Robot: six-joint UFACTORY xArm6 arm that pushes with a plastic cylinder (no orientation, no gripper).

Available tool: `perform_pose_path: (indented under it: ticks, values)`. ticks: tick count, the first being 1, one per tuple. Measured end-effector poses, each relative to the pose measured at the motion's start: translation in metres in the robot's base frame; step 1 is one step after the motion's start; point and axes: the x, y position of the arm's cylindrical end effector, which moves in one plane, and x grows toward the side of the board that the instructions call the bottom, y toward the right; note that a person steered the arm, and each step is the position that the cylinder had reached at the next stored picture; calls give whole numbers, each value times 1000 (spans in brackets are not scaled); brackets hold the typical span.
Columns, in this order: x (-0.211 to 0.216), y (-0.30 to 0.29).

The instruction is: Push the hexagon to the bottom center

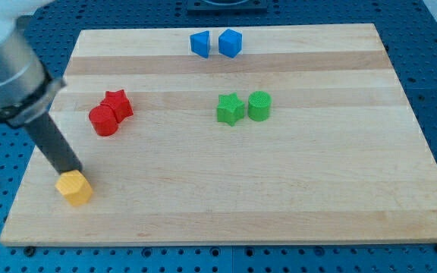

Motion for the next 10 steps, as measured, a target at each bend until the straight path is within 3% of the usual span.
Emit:
perform_pose_path:
  ticks: [1,2,3,5,6,8,9,10]
  values:
    - [20,-34]
    - [25,-4]
    - [25,73]
    - [63,-30]
    - [89,22]
    - [23,131]
    - [31,68]
    - [7,86]
